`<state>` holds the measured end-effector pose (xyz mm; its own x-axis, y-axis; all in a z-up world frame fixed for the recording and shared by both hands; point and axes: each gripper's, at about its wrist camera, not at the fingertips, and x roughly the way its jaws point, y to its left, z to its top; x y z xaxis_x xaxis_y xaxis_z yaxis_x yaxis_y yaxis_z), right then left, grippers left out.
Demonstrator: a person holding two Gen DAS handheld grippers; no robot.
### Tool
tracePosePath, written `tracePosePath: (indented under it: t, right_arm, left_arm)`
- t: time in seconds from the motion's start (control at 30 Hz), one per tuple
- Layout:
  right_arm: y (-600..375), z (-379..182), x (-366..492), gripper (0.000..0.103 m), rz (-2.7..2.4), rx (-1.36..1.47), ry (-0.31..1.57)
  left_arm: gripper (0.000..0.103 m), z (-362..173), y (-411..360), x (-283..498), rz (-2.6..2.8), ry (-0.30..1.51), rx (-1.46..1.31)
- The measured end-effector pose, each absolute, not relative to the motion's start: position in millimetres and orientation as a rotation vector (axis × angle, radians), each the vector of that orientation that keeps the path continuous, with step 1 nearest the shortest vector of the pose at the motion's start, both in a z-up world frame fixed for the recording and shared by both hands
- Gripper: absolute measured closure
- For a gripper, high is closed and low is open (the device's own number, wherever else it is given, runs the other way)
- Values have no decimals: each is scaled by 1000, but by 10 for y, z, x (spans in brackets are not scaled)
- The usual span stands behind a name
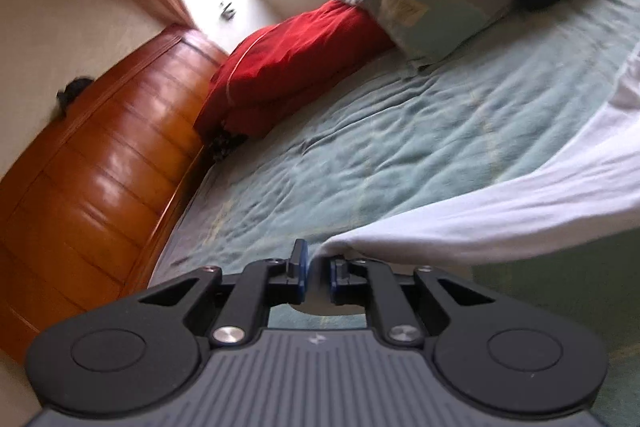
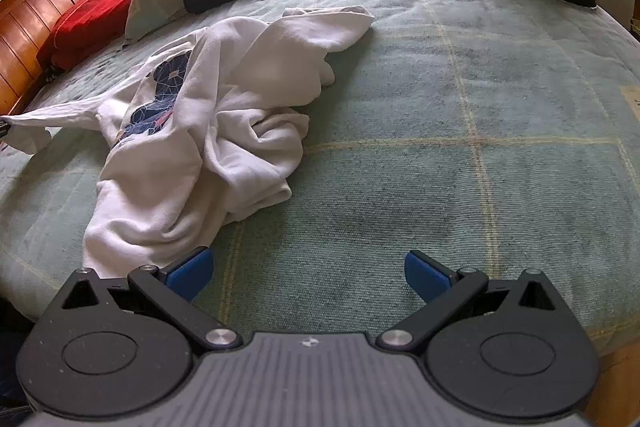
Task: Fold clothes
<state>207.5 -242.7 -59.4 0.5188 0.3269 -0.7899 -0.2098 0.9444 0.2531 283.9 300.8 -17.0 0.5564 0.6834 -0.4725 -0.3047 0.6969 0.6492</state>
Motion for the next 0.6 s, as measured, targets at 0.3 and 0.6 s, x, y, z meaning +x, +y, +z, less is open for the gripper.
tracePosePath:
  t: [0.3, 0.6]
  right_arm:
    - [-2391, -591, 2066, 0, 329, 124, 976]
    - [-2436, -553, 2005, 0, 339, 136, 963]
  left_arm:
    - [84, -321, 3122, 2735, 597, 850, 482]
    - [61, -473, 3167, 2421, 544, 938, 459]
